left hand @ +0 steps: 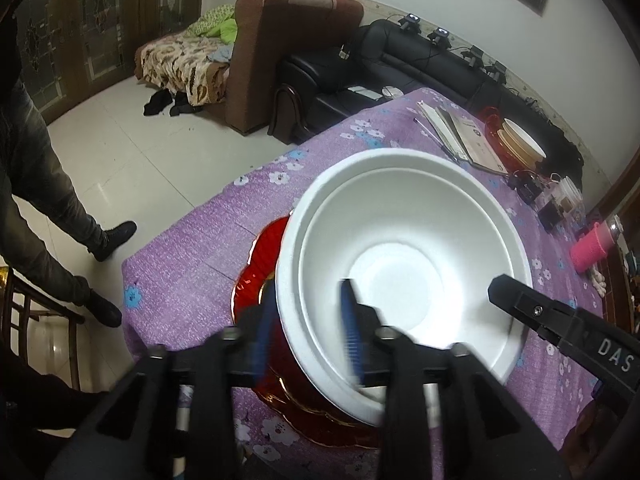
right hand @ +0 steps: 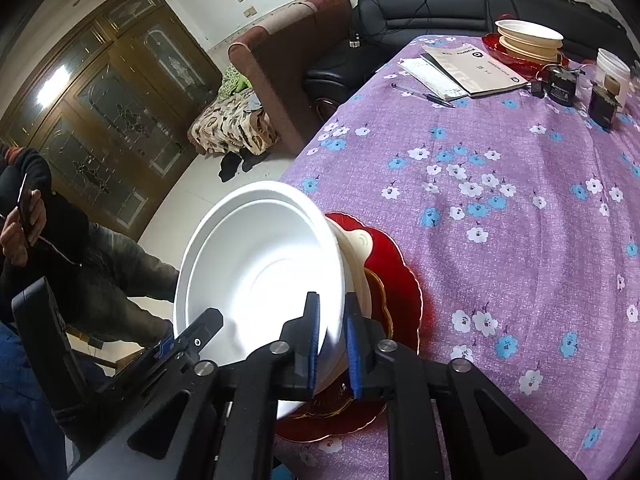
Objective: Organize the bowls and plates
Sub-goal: 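Open the left tool to release the bowl and withdraw from the stack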
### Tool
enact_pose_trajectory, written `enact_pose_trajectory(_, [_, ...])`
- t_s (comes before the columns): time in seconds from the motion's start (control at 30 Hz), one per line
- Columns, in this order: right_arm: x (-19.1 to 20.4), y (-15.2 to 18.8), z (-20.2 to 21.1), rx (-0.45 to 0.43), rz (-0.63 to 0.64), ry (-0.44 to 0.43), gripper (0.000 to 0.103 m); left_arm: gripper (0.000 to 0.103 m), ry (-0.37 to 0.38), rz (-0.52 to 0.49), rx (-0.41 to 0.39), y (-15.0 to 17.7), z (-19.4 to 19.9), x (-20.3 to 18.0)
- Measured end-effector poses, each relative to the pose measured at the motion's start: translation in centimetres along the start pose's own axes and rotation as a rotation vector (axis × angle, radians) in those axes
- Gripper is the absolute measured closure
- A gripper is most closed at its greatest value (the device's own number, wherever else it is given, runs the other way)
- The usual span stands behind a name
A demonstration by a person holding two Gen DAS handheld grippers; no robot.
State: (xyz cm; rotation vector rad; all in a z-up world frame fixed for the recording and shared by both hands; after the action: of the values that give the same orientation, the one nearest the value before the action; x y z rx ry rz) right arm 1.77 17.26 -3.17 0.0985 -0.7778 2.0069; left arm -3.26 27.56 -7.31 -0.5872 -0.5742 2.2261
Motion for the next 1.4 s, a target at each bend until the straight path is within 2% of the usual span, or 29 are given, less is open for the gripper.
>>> enact_pose_trajectory(0.03, [-0.1,-0.1,0.1,-0.004,-0.004,-0.002,0.071,0.058,0.001,0.001,-0.002,0.0,0.1,0.0])
enact_pose_trajectory(0.1, [0.0,-0.1,0.2,-0.008,-0.004,-0.009,0.065,0.051,-0.007,0.0,-0.012,-0.1,0.4,0.1])
enact_pose_trajectory(0.2, [0.2,-0.2,0.6,-0.017,-0.01,-0.033,0.042,0.05,-0.01,0.007,-0.017,-0.2,0.8,0.2])
enact_pose_trajectory(0.27, [0.3,-0.2,1.0,-0.031,-0.004,-0.034,0.039,0.046,-0.022,0.008,-0.019,-0.2,1.0,0.5])
enact_pose_trajectory(0.3, [0.3,-0.2,1.3,-0.039,-0.001,-0.038,0.033,0.043,-0.023,0.009,-0.02,-0.2,1.1,0.5])
enact_pose_trajectory(0.4, [0.4,-0.3,2.2,-0.061,0.007,-0.044,0.021,0.043,-0.032,0.004,-0.039,-0.2,1.7,0.6])
enact_pose_trajectory(0.53, [0.3,0.0,3.6,-0.092,0.045,-0.025,0.013,0.041,-0.038,-0.016,-0.054,-0.2,2.7,0.2])
enact_pose_trajectory(0.6, [0.1,0.2,4.4,-0.11,0.066,-0.017,0.008,0.024,-0.052,-0.029,-0.08,-0.2,3.4,0.1])
enact_pose_trajectory(0.83, [-0.2,1.8,7.1,-0.164,0.182,0.02,0.001,0.022,-0.05,-0.045,-0.121,0.3,5.4,-0.2])
enact_pose_trajectory(1.03, [-1.1,3.1,7.9,-0.174,0.245,0.054,0.0,0.018,-0.032,-0.1,-0.149,0.9,6.4,-1.6])
enact_pose_trajectory(1.13, [-1.4,4.1,7.8,-0.167,0.295,0.081,0.0,0.01,0.001,-0.136,-0.163,1.3,6.9,-2.6])
enact_pose_trajectory(1.2, [-1.7,4.5,7.7,-0.162,0.313,0.088,0.0,0.0,0.004,-0.157,-0.17,1.6,7.3,-3.1])
enact_pose_trajectory(1.23, [-1.9,4.7,7.7,-0.16,0.317,0.089,0.0,0.0,0.008,-0.163,-0.175,1.6,7.3,-3.3])
enact_pose_trajectory(1.4, [-1.8,5.7,7.7,-0.161,0.365,0.102,0.0,0.0,0.059,-0.163,-0.113,2.2,6.5,-3.4])
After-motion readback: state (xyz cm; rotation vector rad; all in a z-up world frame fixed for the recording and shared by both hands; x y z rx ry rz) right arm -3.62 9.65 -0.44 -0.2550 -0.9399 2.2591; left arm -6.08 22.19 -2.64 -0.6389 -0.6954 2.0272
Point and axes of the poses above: each gripper's, at about its wrist camera, not at the fingertips, and z roughly against the way its jaws point, x to its left, y to its underside, the point moved 9 cm from there along -z, roughly the way its jaws point, and after that the axes turned 2 degrees about y, right-handed, at the moved point
